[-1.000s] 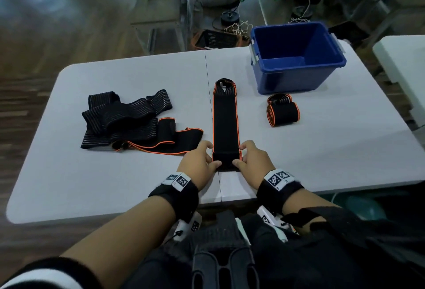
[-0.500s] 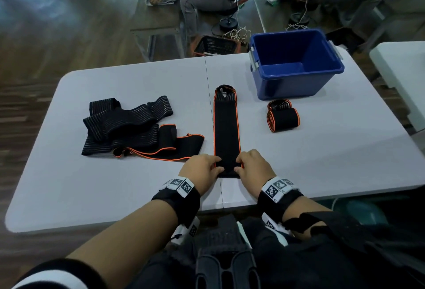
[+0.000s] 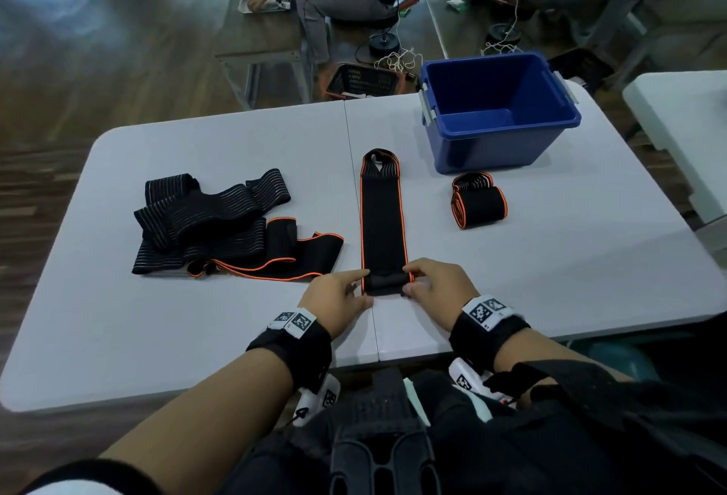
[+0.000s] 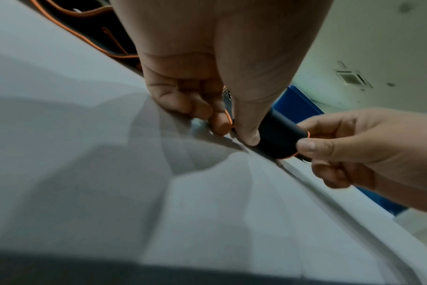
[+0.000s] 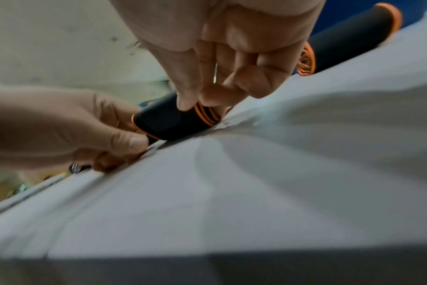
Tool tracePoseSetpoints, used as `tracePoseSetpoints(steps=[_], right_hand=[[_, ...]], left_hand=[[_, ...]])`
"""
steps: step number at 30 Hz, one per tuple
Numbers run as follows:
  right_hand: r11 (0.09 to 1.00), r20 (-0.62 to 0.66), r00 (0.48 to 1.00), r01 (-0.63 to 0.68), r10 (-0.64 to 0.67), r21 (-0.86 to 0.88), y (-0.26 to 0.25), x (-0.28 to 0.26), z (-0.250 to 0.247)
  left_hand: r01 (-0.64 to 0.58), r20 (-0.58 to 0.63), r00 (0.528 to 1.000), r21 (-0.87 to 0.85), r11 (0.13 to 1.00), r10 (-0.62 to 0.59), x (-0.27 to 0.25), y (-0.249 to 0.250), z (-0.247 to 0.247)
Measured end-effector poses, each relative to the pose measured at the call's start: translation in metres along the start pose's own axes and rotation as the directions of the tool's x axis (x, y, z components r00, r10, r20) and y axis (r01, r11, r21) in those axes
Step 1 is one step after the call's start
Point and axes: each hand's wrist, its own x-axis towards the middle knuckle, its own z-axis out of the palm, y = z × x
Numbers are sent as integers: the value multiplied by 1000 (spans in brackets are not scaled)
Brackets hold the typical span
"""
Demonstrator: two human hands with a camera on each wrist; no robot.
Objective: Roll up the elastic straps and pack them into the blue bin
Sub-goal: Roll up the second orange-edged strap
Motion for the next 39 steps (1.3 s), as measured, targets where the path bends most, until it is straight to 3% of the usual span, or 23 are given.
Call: tracePoseSetpoints(steps=[2,10,17,20,22,27,33,37,39], right_hand=[[994,-39,997,-61,65,93,-1,4,-1],[978,-52,985,-157,165,141,-3,20,8],[997,-43,996,-72,74,30,-7,18,11],[994,-24,1000,-6,4,-105,-8,15,11],[987,5,999,44,-44,-153,-4,11,9],[972,116,992,80,-56,-222,8,3,9],[977,90,995,70,-53,-201,13,10,13],[992,106,994,38,-25,-121,13,18,11],[996,125,992,25,-14,-88,11,21,7]], left_hand=[[25,-18,1000,-34,999,-25,3,2,-1],[164,-3,986,-162,973,-167,6,4,-5],[208,6,978,-52,977,-208,10,12,-6],[140,-104,986,97,985,-130,9,16,-7],[73,-187,981,102,992,-53,5,17,-7],[-39,-203,977,94,995,57,-1,7,-7],[-153,-88,981,193,969,173,7,-3,0],[-143,56,989,255,956,133,6,-9,-2],[-127,60,991,245,961,115,6,-8,-2]])
